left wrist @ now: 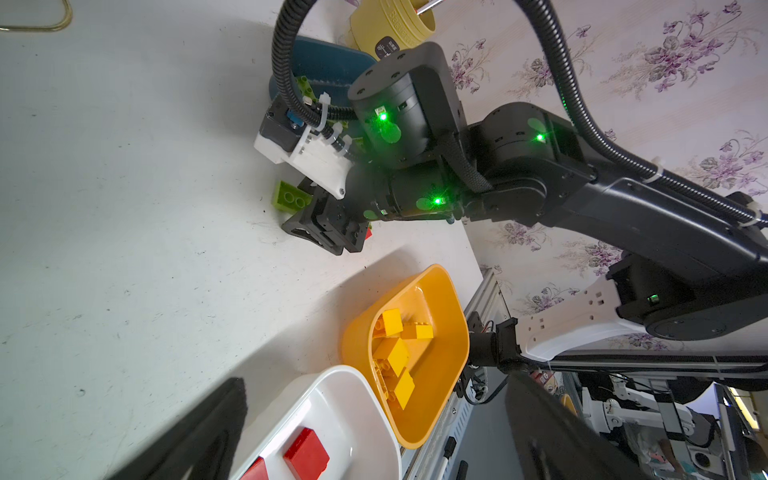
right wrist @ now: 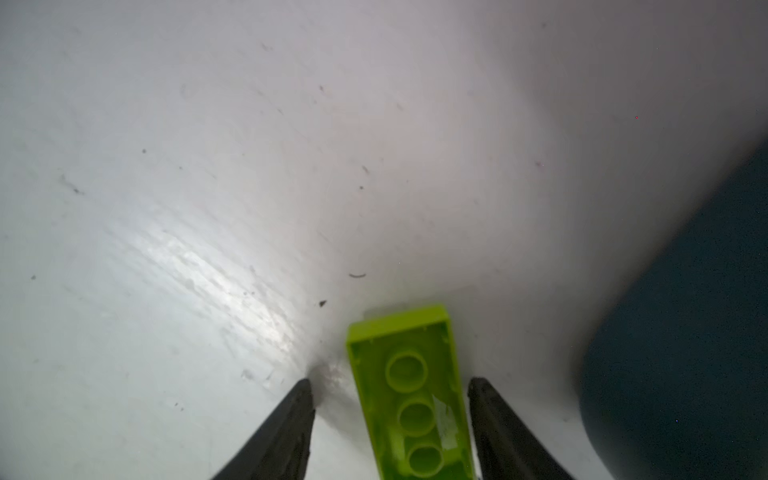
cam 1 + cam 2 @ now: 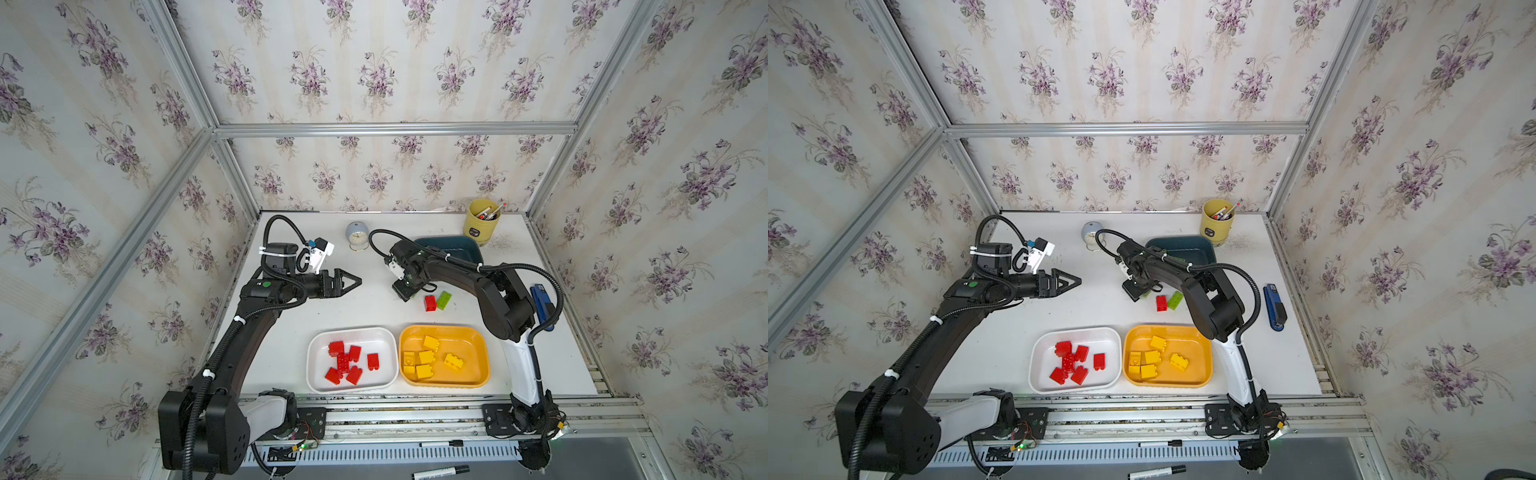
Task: Sort the legos into containers by color
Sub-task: 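Move the right gripper to a lime-green 2x3 brick and grasp it, then carry the green brick with the right gripper into the teal tub and release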
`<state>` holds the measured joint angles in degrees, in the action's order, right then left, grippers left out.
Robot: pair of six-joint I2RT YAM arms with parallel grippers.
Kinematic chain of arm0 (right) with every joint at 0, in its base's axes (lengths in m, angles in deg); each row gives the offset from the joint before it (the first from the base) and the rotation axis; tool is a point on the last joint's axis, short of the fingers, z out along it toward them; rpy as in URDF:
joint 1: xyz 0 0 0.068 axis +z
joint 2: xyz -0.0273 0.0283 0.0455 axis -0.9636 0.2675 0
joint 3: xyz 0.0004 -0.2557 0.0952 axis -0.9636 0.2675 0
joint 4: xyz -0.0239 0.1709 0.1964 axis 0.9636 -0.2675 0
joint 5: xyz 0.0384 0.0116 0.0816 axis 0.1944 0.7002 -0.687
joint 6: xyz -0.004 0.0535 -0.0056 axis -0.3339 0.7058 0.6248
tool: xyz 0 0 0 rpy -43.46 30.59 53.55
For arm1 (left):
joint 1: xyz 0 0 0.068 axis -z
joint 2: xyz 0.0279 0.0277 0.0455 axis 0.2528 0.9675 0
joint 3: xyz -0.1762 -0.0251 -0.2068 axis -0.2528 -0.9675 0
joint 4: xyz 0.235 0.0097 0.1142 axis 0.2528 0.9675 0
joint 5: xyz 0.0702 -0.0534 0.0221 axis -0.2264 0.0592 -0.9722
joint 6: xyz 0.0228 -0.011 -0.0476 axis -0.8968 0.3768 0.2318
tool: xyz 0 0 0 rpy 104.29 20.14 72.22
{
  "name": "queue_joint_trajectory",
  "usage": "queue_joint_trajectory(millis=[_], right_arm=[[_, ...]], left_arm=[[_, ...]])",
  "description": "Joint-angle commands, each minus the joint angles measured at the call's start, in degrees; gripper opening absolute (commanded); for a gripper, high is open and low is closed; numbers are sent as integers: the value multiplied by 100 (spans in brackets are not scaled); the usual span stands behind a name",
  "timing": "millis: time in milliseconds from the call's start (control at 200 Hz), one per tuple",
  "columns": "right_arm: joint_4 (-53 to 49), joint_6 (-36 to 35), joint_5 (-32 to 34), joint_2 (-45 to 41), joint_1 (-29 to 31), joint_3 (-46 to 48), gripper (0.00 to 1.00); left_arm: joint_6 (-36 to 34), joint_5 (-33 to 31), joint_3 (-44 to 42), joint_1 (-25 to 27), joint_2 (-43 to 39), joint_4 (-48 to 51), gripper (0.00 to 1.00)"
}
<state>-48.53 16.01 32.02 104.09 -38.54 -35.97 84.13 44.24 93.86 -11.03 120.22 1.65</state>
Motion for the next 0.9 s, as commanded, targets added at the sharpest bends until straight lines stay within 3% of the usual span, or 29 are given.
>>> queue_joint_trajectory(millis=[0,130,295,485,575,895], right_arm=[[-144,-59,-226,89,-2,-87,49],[-227,-44,-282,10,-8,-123,28],[-375,48,-317,-445,-55,-159,15],[-516,223,-523,-1264,-474,-166,14],[-590,224,-521,-1413,-1015,-193,14],[-649,174,148,-453,-2004,-1089,15]], left_arm=[[-77,74,61,-10,15,-4,99],[-60,89,70,-10,15,-3,99],[22,177,135,-1,15,-3,99],[159,211,262,71,7,-37,99],[214,216,304,93,28,-80,99],[296,194,369,148,63,-135,99]])
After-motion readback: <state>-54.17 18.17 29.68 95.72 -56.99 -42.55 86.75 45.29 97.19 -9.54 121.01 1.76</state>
